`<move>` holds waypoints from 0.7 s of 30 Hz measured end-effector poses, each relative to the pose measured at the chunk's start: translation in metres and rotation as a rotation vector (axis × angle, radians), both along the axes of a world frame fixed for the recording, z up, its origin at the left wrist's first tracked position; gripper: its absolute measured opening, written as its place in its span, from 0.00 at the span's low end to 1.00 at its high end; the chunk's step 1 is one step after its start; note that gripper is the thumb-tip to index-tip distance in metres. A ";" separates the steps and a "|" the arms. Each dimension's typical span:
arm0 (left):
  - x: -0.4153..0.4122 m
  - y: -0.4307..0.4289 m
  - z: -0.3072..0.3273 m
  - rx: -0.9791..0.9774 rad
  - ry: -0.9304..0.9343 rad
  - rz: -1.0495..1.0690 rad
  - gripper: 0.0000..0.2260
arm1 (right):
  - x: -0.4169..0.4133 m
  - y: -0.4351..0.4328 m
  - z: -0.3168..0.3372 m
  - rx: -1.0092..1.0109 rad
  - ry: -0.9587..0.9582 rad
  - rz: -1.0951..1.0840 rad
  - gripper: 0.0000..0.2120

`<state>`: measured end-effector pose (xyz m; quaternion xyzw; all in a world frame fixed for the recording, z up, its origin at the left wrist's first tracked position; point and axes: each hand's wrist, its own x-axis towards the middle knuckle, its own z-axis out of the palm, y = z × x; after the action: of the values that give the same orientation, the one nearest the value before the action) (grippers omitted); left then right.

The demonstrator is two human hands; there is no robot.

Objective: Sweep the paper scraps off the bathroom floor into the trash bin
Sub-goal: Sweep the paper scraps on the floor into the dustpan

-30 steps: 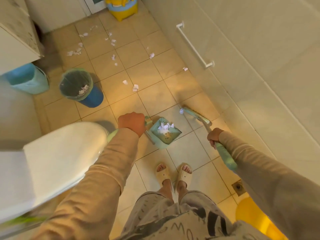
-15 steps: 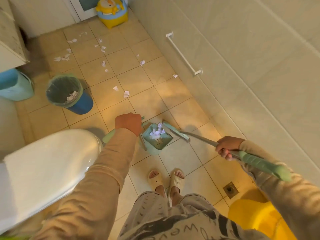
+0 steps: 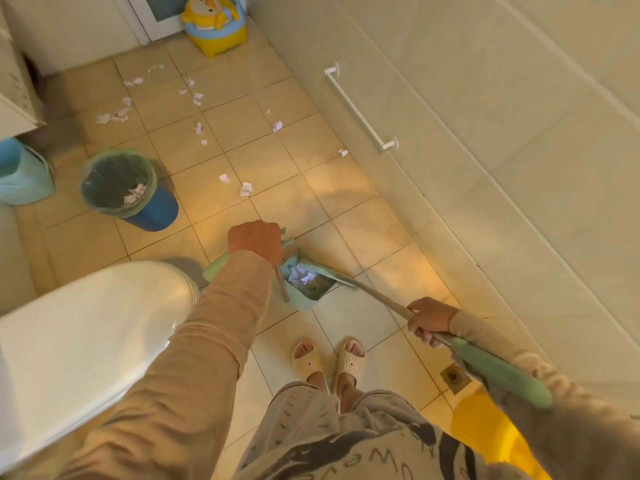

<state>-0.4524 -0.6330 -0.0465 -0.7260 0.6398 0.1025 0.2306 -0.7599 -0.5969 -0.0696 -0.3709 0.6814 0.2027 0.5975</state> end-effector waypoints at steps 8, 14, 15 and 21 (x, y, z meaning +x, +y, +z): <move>0.013 0.013 0.003 -0.021 -0.001 0.045 0.06 | 0.015 0.016 0.007 0.023 -0.078 -0.286 0.08; 0.017 0.029 0.002 -0.074 0.090 0.152 0.11 | 0.038 -0.019 0.000 -0.028 -0.100 -0.404 0.13; 0.018 0.032 0.001 -0.080 0.103 0.168 0.11 | 0.040 -0.025 0.000 -0.037 -0.112 -0.431 0.13; 0.041 0.037 -0.004 -0.091 0.159 0.261 0.15 | 0.045 -0.064 0.000 -0.057 -0.200 -0.474 0.14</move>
<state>-0.4110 -0.5961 -0.0509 -0.8022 0.5602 0.1599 0.1307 -0.7147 -0.6609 -0.0698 -0.2360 0.6922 0.0000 0.6821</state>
